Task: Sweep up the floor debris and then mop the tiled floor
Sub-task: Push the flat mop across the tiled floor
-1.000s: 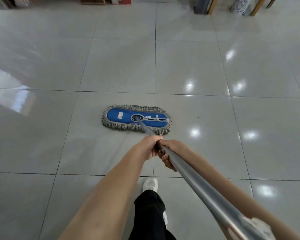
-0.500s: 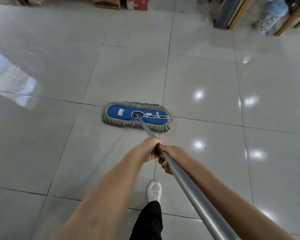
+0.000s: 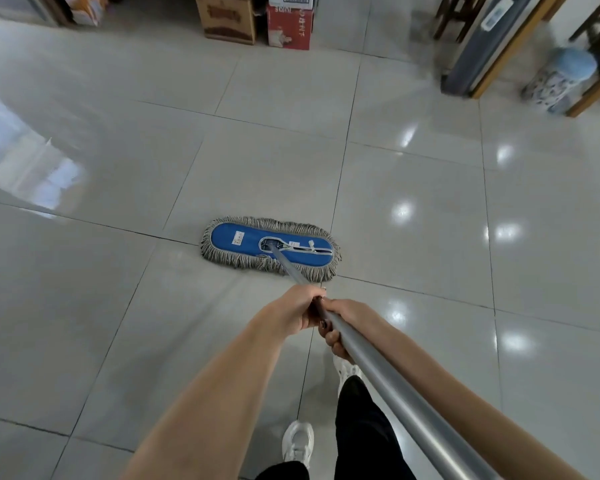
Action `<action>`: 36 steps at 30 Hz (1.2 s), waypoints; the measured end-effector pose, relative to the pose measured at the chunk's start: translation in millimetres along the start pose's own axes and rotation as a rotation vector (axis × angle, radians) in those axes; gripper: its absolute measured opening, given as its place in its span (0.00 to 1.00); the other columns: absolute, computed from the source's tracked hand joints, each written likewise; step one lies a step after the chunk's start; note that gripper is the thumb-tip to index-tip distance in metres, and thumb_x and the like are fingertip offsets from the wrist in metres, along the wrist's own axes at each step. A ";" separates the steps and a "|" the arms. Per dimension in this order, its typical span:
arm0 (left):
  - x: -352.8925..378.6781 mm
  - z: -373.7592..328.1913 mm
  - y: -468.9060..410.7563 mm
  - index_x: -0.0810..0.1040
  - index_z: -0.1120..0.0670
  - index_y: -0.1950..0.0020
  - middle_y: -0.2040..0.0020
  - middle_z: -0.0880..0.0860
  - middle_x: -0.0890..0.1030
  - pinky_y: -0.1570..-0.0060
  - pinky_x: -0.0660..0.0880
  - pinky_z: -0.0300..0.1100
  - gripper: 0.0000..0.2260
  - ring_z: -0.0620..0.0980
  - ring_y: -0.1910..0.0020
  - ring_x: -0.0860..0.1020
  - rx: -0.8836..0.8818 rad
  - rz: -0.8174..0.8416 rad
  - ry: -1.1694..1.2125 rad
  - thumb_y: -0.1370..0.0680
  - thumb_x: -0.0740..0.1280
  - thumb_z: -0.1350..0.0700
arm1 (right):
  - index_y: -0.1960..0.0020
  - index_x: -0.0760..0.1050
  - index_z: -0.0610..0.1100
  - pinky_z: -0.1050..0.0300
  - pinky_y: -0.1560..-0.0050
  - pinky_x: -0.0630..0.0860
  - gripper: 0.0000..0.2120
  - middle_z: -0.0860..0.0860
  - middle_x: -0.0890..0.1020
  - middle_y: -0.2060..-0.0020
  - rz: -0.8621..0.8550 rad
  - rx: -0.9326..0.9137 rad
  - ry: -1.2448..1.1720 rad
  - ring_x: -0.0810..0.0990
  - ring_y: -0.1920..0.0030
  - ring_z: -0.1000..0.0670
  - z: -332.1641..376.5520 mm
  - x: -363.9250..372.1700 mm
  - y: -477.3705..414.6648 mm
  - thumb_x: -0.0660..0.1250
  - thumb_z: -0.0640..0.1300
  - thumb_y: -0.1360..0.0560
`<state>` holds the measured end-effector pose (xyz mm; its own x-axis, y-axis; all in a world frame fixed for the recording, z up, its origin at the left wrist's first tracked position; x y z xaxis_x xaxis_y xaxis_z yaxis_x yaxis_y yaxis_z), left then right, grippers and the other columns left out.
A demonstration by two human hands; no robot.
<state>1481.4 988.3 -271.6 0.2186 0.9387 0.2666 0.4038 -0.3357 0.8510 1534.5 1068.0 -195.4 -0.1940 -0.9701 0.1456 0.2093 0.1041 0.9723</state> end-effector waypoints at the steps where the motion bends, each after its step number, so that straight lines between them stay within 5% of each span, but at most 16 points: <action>1: 0.8 -7.6 -5.5 0.68 0.58 0.59 0.68 0.54 0.71 0.80 0.70 0.32 0.08 0.43 0.81 0.74 -0.001 0.001 0.000 0.21 0.58 0.61 | 0.66 0.67 0.41 0.70 0.85 0.64 0.21 0.50 0.70 0.79 0.007 0.003 0.002 0.67 0.87 0.56 9.1 -2.3 -3.1 0.58 0.52 0.20; 8: 11.9 -78.3 -48.7 0.68 0.60 0.60 0.78 0.51 0.76 0.80 0.70 0.32 0.09 0.43 0.81 0.75 0.017 -0.041 0.038 0.20 0.59 0.60 | 0.65 0.68 0.40 0.70 0.85 0.64 0.19 0.49 0.70 0.75 0.040 -0.015 0.092 0.68 0.87 0.55 96.9 -23.0 -26.2 0.57 0.50 0.20; 13: 34.8 -132.9 -84.2 0.69 0.61 0.60 0.68 0.55 0.72 0.80 0.71 0.32 0.09 0.43 0.81 0.75 0.030 -0.086 0.064 0.21 0.58 0.61 | 0.67 0.67 0.40 0.69 0.85 0.65 0.21 0.50 0.71 0.82 0.071 0.037 0.156 0.68 0.87 0.56 167.2 -52.1 -33.2 0.57 0.52 0.20; 20: 43.0 -187.1 -114.4 0.69 0.60 0.61 0.80 0.49 0.75 0.81 0.70 0.32 0.10 0.42 0.81 0.74 0.050 -0.103 0.103 0.20 0.57 0.60 | 0.66 0.68 0.39 0.69 0.86 0.65 0.21 0.49 0.71 0.81 0.108 0.053 0.202 0.68 0.87 0.56 235.7 -61.3 -41.1 0.57 0.51 0.20; 36: 62.3 -321.8 -169.8 0.72 0.60 0.59 0.69 0.53 0.71 0.80 0.72 0.33 0.09 0.44 0.81 0.72 0.089 -0.112 0.287 0.20 0.56 0.63 | 0.71 0.69 0.40 0.70 0.87 0.63 0.24 0.52 0.71 0.82 0.236 0.138 0.310 0.70 0.86 0.59 404.9 -77.9 -42.0 0.55 0.50 0.20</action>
<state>1140.6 1129.0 -253.9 -0.0864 0.9497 0.3012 0.4905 -0.2226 0.8425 1152.7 1228.0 -173.6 0.1464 -0.9341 0.3256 0.0787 0.3391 0.9374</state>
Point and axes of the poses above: each hand's wrist, its own y-axis away from the middle knuckle, its own x-axis out of the palm, z = x × y, the point moved 3 cm from there along -y, towards the middle knuckle
